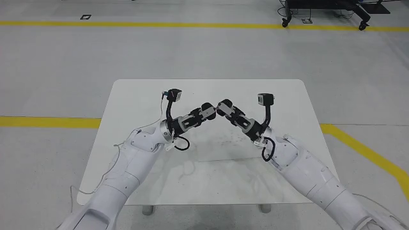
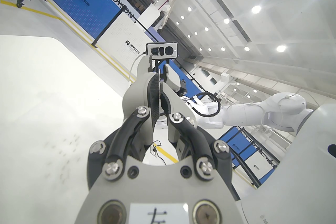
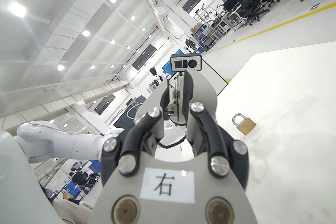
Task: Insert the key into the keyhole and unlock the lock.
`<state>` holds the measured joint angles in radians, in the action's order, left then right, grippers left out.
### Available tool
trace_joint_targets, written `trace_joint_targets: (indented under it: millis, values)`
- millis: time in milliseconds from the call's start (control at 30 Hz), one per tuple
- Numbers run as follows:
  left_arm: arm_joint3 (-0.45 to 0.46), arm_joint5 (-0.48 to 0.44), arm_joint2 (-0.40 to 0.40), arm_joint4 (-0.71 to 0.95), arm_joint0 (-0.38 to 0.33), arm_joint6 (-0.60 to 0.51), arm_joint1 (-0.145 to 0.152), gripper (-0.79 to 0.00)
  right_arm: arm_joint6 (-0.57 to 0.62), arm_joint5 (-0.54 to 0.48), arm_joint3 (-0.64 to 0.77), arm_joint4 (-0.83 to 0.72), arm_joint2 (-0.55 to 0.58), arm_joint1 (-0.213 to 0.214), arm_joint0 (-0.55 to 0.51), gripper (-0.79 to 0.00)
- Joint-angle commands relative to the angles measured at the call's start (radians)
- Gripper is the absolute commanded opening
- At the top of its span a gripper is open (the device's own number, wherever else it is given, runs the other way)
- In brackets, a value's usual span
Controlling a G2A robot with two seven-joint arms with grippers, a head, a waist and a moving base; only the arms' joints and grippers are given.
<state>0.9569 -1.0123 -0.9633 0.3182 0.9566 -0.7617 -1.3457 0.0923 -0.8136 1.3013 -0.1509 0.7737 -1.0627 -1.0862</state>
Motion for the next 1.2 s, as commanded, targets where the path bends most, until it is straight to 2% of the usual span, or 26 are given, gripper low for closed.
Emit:
trace_joint_targets:
  millis: [0,400,467,567,667,733,767,833,967,1033,1167]
  values:
    - [0.003,0.000,-0.004,0.013,0.003,-0.004,-0.002,-0.785,0.000,0.000,0.000,0.000,-0.001,0.000,0.000,0.000]
    - [0.010,0.000,-0.024,0.054,0.014,-0.046,-0.008,-0.785,0.000,0.004,-0.001,0.005,0.002,0.000,0.001,0.000]
    - [0.010,0.000,-0.024,0.039,0.014,-0.046,-0.008,-0.785,0.022,-0.006,-0.012,0.165,0.059,0.016,0.017,0.000]
    - [0.010,0.000,-0.013,0.015,0.010,-0.046,-0.008,-0.785,0.059,-0.018,0.009,0.362,0.147,0.049,-0.014,0.000]
    - [0.009,0.000,0.002,-0.014,0.004,-0.046,-0.007,-0.785,0.172,-0.022,0.056,0.449,0.217,0.081,-0.050,0.000]
    - [0.009,0.000,0.021,-0.048,-0.003,-0.046,-0.005,-0.785,0.331,-0.102,0.106,0.529,0.251,0.109,-0.073,0.000]
    - [0.007,0.000,0.026,-0.058,-0.005,-0.046,-0.004,-0.785,0.368,-0.111,0.108,0.539,0.263,0.116,-0.077,0.000]
    - [0.007,0.000,0.044,-0.085,-0.010,-0.046,-0.002,-0.785,0.421,-0.077,0.123,0.500,0.303,0.131,-0.090,0.000]
    - [0.007,0.000,0.056,-0.089,-0.014,-0.046,0.003,-0.785,0.539,-0.076,0.148,0.397,0.316,0.146,-0.095,0.000]
    - [-0.003,0.000,0.061,-0.098,-0.020,-0.046,0.005,-0.785,0.610,-0.065,0.154,0.320,0.317,0.152,-0.081,0.000]
    - [-0.012,0.000,0.081,-0.101,-0.030,-0.046,0.006,-0.785,0.695,-0.018,0.162,0.273,0.301,0.153,-0.040,0.000]
